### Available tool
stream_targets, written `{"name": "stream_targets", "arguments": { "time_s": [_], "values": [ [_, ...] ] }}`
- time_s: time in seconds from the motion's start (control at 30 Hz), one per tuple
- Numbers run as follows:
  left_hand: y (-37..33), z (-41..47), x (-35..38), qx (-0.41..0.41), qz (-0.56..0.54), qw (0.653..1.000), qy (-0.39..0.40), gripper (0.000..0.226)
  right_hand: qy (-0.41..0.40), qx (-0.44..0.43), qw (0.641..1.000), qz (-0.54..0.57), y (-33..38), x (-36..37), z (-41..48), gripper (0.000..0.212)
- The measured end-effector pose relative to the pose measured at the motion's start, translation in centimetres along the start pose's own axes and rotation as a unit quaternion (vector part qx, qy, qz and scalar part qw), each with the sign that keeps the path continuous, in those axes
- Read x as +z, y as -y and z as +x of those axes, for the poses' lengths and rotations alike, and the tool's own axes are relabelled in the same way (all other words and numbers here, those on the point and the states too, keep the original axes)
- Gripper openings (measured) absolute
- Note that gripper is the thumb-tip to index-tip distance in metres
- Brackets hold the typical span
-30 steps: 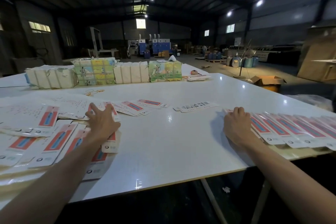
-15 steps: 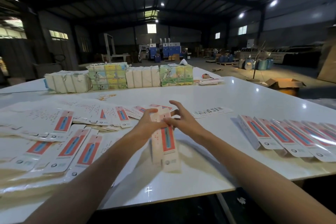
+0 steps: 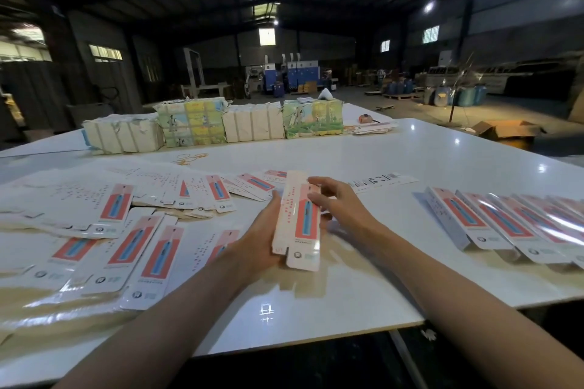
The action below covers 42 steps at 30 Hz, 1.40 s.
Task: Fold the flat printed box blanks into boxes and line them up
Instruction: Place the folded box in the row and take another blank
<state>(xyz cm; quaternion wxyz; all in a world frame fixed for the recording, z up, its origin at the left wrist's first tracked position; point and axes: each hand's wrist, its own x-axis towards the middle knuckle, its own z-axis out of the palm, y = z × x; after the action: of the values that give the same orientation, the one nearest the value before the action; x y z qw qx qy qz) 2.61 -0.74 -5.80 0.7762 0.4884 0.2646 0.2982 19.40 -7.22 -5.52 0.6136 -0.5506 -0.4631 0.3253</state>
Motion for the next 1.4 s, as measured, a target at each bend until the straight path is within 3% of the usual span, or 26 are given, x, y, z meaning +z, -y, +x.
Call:
{"name": "stream_targets", "arguments": {
  "time_s": [0.1,0.3,0.43,0.57,0.73,0.83,0.93,1.07,1.27,1.4],
  "values": [
    [-0.1,0.0,-0.3,0.007,0.001,1.000,0.026,0.032,0.020,-0.029,0.998,-0.043,0.0,0.0,-0.3,0.035],
    [-0.3,-0.5,-0.1,-0.045,0.003,0.996,0.077,0.057,0.004,-0.055,0.993,-0.105,0.7,-0.5,0.7,0.023],
    [-0.3,-0.3,-0.8,-0.047,0.083,0.990,0.109,0.064,0.003,-0.039,0.994,-0.098,1.3,-1.5,1.2,0.031],
    [-0.3,0.0,-1.3,-0.065,0.090,0.984,0.137,0.067,0.007,-0.064,0.986,-0.157,1.0,-2.0,1.3,0.032],
    [-0.4,0.3,-1.8,-0.068,0.082,0.979,0.172,0.068,0.082,0.002,0.993,-0.085,1.0,-2.8,1.2,0.048],
    [-0.4,0.3,-1.9,-0.074,0.075,0.976,0.193,0.066,0.111,0.026,0.992,-0.053,1.2,-3.2,1.1,0.042],
    [-0.4,0.3,-2.1,-0.078,0.051,0.977,0.192,0.069,0.116,0.022,0.993,0.009,1.4,-3.2,1.2,0.033],
    [-0.7,0.2,-2.3,-0.061,0.086,0.975,0.194,0.073,0.127,0.029,0.991,0.012,1.6,-3.4,1.3,0.029],
    [-0.4,0.4,-1.1,-0.047,0.074,0.970,0.226,0.079,0.198,-0.024,0.972,0.128,2.3,-3.4,0.4,0.028],
    [0.2,1.0,-1.0,-0.051,0.036,0.977,0.203,0.083,0.163,-0.028,0.972,0.164,2.4,-2.7,0.5,0.030]
  ]
}}
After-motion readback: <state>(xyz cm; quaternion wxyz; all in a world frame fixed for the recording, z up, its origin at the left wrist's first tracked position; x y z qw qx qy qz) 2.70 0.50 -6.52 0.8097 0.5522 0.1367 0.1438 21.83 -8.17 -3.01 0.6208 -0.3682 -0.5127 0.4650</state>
